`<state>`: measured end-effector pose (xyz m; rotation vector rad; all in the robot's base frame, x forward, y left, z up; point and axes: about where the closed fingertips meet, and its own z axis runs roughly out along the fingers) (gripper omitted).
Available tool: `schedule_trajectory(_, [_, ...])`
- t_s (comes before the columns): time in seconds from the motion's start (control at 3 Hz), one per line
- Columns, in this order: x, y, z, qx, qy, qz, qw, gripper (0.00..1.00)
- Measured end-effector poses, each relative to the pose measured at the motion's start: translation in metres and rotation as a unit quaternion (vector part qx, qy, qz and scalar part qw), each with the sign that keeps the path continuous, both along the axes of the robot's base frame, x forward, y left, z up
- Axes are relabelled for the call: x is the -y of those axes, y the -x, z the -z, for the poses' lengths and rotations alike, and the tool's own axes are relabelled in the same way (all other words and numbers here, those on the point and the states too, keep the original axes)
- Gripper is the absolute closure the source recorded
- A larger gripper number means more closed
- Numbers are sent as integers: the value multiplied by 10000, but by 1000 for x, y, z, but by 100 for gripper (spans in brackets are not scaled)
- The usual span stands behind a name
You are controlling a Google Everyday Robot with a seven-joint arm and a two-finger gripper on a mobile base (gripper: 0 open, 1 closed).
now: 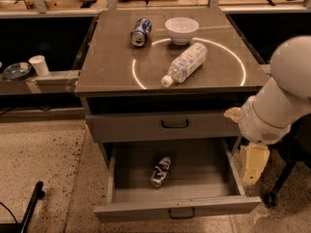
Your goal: Pick redbull can from middle drawer and place on counter
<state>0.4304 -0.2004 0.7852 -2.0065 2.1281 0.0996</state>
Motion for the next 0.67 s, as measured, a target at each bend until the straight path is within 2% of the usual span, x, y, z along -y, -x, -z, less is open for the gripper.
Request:
schedule_trajectory(0.33, [2,3,15,-104,-80,14,9999,0])
schedule_trajectory(0.67, [-12,3,29,-158,304,-638,9974,0])
